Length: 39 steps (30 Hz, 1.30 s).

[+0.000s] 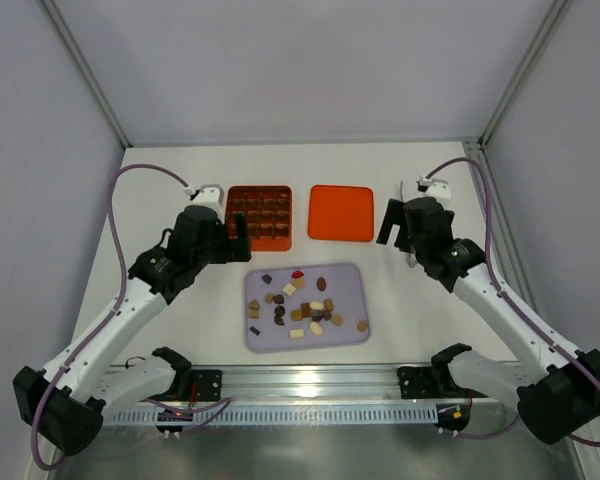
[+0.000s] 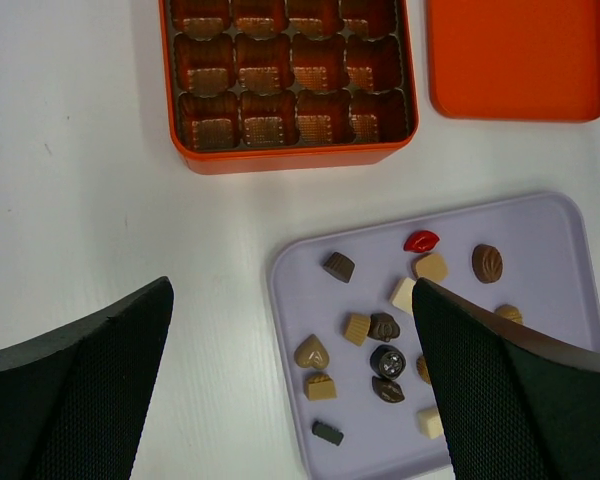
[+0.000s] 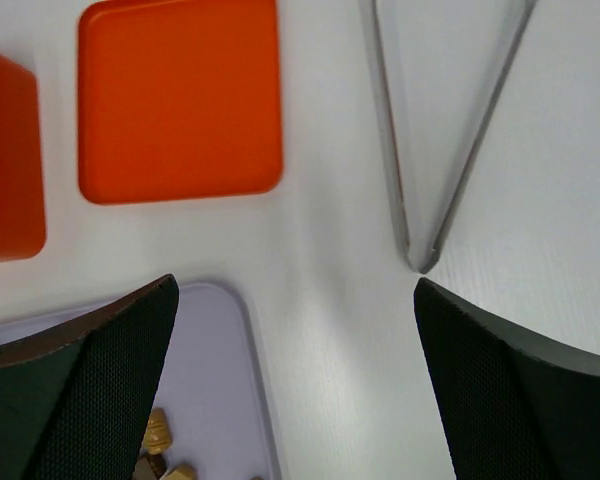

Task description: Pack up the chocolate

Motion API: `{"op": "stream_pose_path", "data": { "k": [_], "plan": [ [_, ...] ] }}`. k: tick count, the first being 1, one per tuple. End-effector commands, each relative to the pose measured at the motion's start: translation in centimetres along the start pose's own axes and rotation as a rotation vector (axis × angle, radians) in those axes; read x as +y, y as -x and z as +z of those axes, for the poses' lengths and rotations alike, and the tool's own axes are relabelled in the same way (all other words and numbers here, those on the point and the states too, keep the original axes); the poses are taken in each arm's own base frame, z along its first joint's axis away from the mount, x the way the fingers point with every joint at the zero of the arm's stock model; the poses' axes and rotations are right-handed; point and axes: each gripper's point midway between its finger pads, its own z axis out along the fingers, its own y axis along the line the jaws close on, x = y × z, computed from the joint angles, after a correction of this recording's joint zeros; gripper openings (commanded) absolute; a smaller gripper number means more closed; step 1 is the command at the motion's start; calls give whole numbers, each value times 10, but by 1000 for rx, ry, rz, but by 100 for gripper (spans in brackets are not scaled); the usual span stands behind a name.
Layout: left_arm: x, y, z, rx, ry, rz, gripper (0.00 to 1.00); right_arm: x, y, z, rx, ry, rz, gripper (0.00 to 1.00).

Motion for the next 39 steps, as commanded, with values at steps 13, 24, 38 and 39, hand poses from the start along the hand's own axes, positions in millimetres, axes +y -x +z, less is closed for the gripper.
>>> {"op": "stream_pose_path", "data": {
  "k": [13, 24, 38, 39],
  "plan": [
    [-25, 9, -10, 13, -130, -16, 100, -80, -22, 71, 245, -203, 100, 100],
    [-24, 7, -12, 12, -129, -10, 100, -104, -30, 144, 349, -229, 85, 100],
    [-22, 3, -6, 35, -116, -6, 100, -108, -54, 190, 479, -243, 62, 88],
    [-22, 2, -5, 37, -114, -4, 100, -108, -56, 191, 485, -245, 63, 86]
  ]
}}
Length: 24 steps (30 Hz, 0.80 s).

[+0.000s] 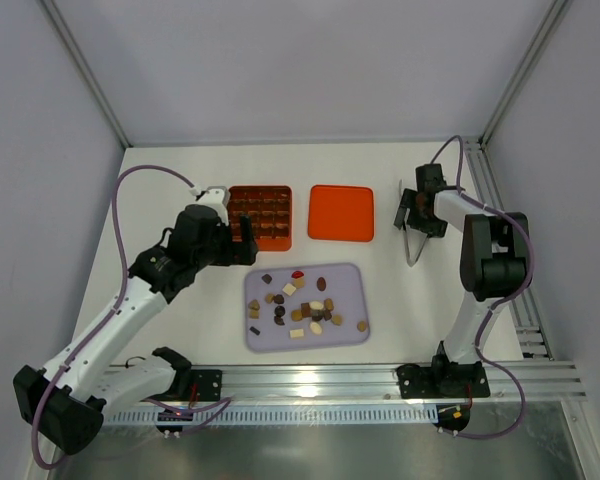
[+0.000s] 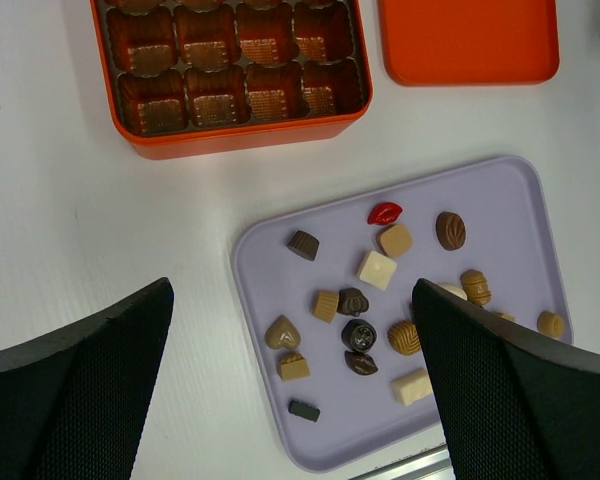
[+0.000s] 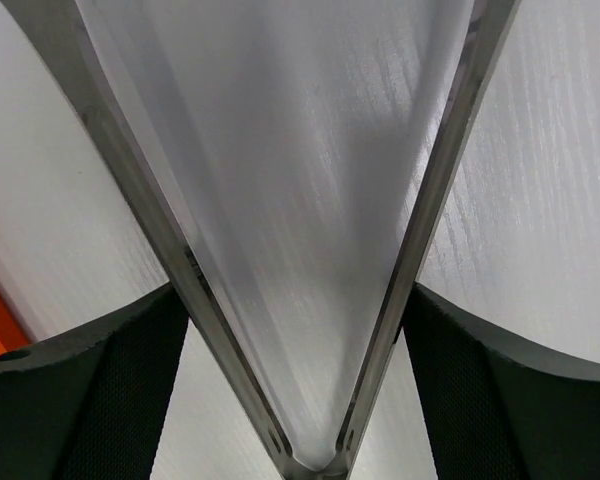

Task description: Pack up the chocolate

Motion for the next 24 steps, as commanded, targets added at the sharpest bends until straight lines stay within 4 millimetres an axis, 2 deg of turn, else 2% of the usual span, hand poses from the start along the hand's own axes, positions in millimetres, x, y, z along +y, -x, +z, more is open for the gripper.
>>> {"op": "stream_pose_path", "data": {
  "k": [1, 4, 7, 8, 11, 17, 24],
  "plan": [
    [-3, 11, -2, -21, -8, -6, 100, 3, 1, 5, 20, 14, -2, 84],
    [-3, 10, -1, -18, -7, -6, 100, 4, -3, 6, 32, 23, -3, 79],
    [-2, 10, -1, -17, -2, -5, 100, 3, -4, 5, 36, 21, -10, 67],
    [-2, 10, -1, -18, 0, -5, 100, 3, -3, 3, 33, 21, -10, 59],
    [-1, 9, 0, -16, 6, -3, 100, 6, 2, -11, 11, 37, -2, 50],
    [0, 8, 1, -13, 10, -3, 100, 8, 7, -46, -50, 50, -10, 45],
    [-1, 8, 2, -6, 7, -2, 100, 13, -1, -83, -89, 98, -24, 45]
  ]
}}
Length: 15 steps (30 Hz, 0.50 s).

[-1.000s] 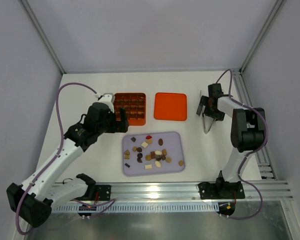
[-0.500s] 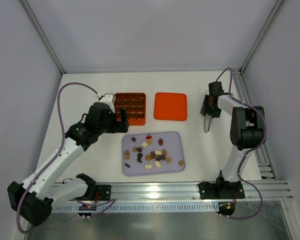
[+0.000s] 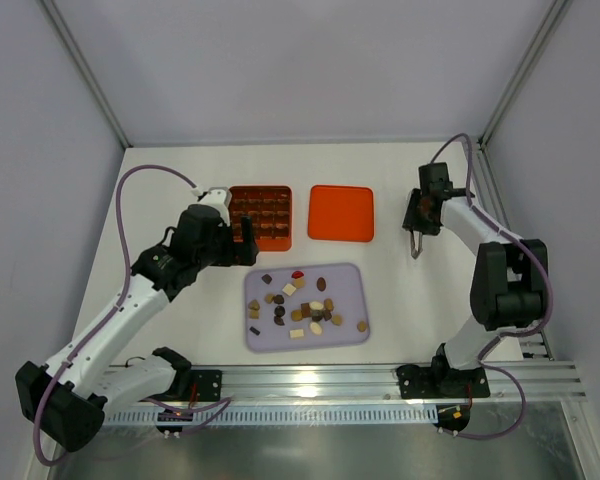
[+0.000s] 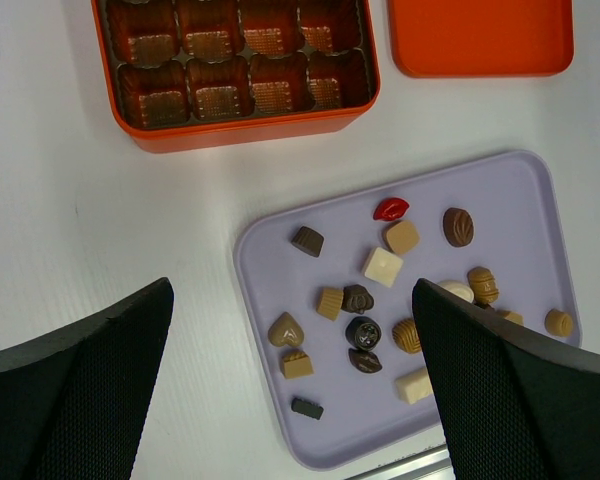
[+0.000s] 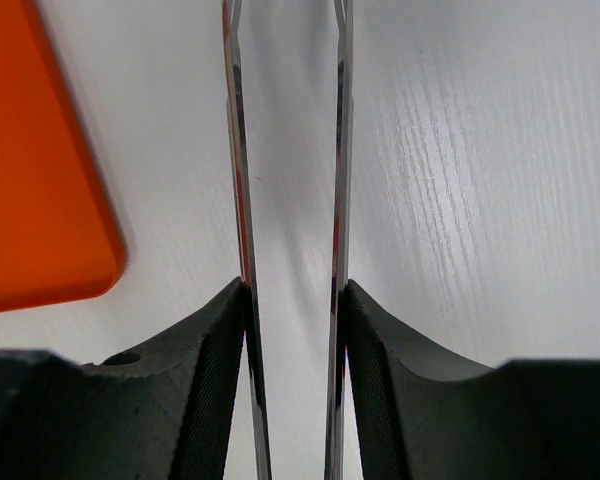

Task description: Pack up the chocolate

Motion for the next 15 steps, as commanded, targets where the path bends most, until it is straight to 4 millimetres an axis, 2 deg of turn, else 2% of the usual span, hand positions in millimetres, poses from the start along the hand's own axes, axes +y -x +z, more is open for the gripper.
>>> {"op": "stream_pose_path", "data": {
  "k": [1, 9, 15],
  "plan": [
    [-3, 13, -3, -30, -8, -5, 100, 9, 4, -29, -48, 39, -9, 44],
    [-2, 11, -3, -26, -2, -3, 100, 19, -13, -66, -59, 73, -50, 44],
    [-1, 11, -4, -24, -1, -4, 100, 29, -20, -101, -80, 120, -97, 43]
  ]
}}
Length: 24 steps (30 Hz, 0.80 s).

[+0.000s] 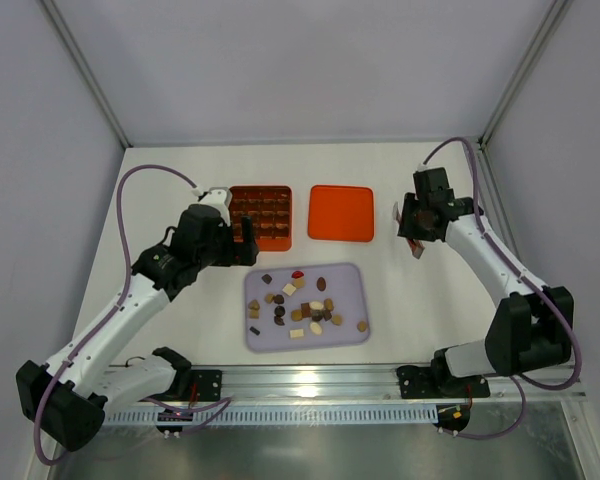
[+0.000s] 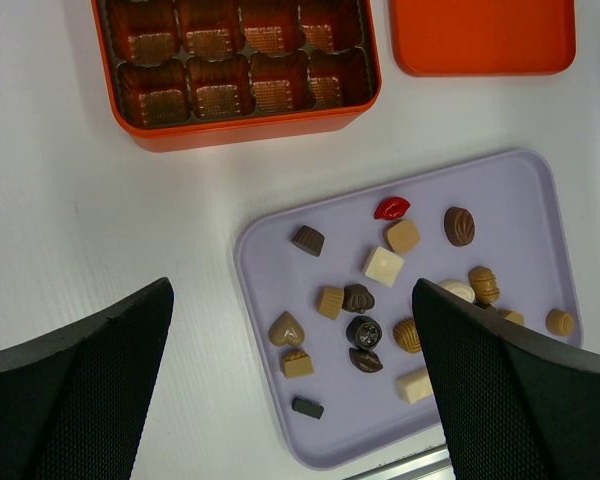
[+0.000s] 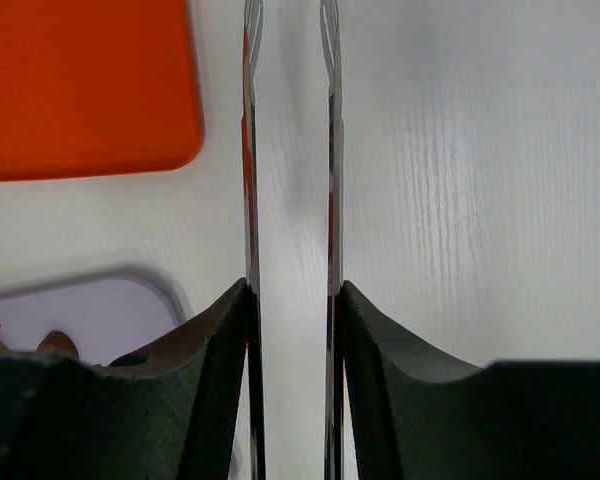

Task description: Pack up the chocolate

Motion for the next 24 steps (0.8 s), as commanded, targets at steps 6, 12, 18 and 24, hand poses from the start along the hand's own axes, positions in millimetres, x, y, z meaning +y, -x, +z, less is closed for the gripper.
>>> {"op": "stream_pose_path", "data": {
  "k": [6, 12, 18, 24],
  "plan": [
    [0, 11, -4, -27, 4, -1, 100, 37, -19, -64, -8, 129, -104, 40],
    [0, 10, -3, -21, 6, 0, 100, 62, -47, -103, 39, 243, -184, 40],
    [0, 9, -2, -13, 6, 1, 100, 84, -85, -126, 122, 346, -243, 41],
    [0, 7, -1, -8, 6, 0, 100, 107, -110, -134, 162, 392, -287, 41]
  ]
}}
